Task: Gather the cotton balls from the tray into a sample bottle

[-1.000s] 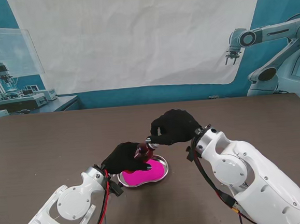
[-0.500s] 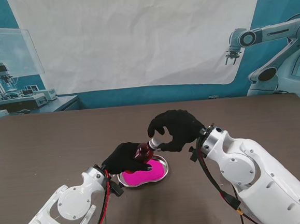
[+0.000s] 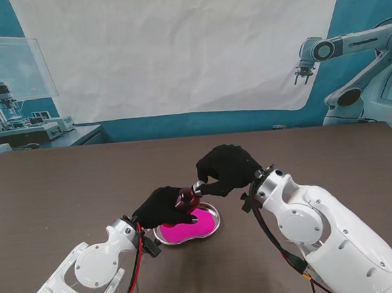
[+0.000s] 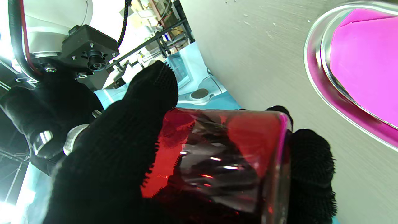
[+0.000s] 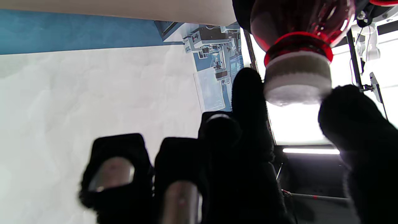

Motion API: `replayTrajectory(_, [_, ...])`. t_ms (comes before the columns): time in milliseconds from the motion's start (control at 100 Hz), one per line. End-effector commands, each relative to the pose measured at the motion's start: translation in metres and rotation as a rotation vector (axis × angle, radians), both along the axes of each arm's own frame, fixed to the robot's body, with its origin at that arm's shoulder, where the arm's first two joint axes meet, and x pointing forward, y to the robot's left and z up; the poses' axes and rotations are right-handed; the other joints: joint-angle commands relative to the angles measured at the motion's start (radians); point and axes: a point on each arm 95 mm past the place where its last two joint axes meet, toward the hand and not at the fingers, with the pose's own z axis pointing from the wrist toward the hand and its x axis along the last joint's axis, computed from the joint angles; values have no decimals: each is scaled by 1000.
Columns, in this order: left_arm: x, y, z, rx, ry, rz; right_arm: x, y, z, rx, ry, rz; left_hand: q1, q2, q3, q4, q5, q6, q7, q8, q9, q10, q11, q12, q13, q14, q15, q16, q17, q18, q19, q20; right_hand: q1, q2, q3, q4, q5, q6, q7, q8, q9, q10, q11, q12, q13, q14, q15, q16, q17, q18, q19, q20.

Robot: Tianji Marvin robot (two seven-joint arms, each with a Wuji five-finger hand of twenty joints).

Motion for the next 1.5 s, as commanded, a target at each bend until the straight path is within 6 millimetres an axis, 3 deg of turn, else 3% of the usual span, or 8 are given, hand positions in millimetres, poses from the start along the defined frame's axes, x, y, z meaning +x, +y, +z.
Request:
replayTrajectory(0, [-2, -6, 3, -6, 1, -26, -3, 8, -3, -17, -1, 2, 270, 471, 339, 18, 156, -141, 166, 17, 52, -33, 9, 9, 25, 21, 63, 26, -7, -91, 98, 41, -9, 97, -6, 130, 113, 16, -6, 153, 79, -35, 20, 26, 9, -8, 91, 31, 53, 57, 87, -10])
replayTrajectory(190, [-1, -6, 3, -6, -1, -27, -4, 9, 0, -51, -44, -45, 270, 471, 339, 18, 155, -140, 165, 16, 52, -33, 9, 8, 25, 21, 63, 25, -7, -91, 98, 41, -102, 289, -154, 155, 162, 22, -33, 188, 136, -28, -17, 37, 8, 12, 112, 43, 61, 56, 107, -11])
replayTrajectory(340, [-2, -5, 3, -4, 1, -24, -5, 2, 6, -55, -39, -48, 271, 469, 339, 18, 156, -141, 166, 17, 52, -32, 10, 8, 25, 21, 63, 26, -7, -91, 98, 41, -124, 324, -246, 159, -107, 32, -271, 122, 34, -54, -50, 35, 11, -30, 54, 16, 23, 13, 71, -19])
replayTrajectory(650, [-2, -6, 2, -5, 8, -26, -5, -10, 11, -16, 51, 87, 271, 470, 338, 18, 155, -141, 166, 17, 52, -33, 9, 8, 24, 21, 63, 26, -7, -90, 98, 41, 27, -218, 82, 83, -360, 1, -193, 112, -137, -85, -1, 7, 14, -76, -32, -26, -66, -40, 17, 10])
replayTrajectory(960, [-2, -5, 2, -2, 7, -26, -2, -3, 4, -7, 12, 86, 270, 471, 338, 18, 156, -141, 167, 17, 52, -33, 9, 8, 24, 21, 63, 26, -7, -90, 97, 41, 167, -355, 162, 84, -174, -32, -133, 109, -36, -91, 25, 12, 13, -85, 28, 8, 16, -7, 35, 9])
replayTrajectory(1040, [-2, -5, 2, -2, 7, -25, -2, 1, 1, 11, 5, 78, 271, 469, 338, 18, 156, -141, 167, 17, 52, -32, 10, 9, 24, 21, 63, 26, -7, -90, 97, 41, 222, -376, 152, -71, -142, -37, -21, -42, 22, -94, 36, 23, 12, -91, 81, 42, 57, -3, 84, -6])
replayTrajectory(1220, [-3, -4, 3, -1, 7, -24, -2, 6, -1, 11, 7, 52, 271, 469, 339, 18, 156, -140, 167, 17, 52, -32, 10, 9, 24, 22, 63, 26, -7, -90, 97, 41, 167, -231, 100, -108, -85, -13, 104, -95, 119, -97, 49, 42, 12, -93, 154, 81, 78, -34, 184, 16])
replayTrajectory(1490, [-2, -4, 3, 0, -1, -29, -3, 9, -6, -35, 49, 13, 270, 470, 339, 17, 157, -140, 166, 17, 52, -32, 10, 10, 25, 22, 63, 26, -7, -90, 97, 41, -12, 116, 23, 135, 77, 19, 20, 10, 216, -86, 42, 68, 11, -79, 185, 111, 87, -59, 258, 7])
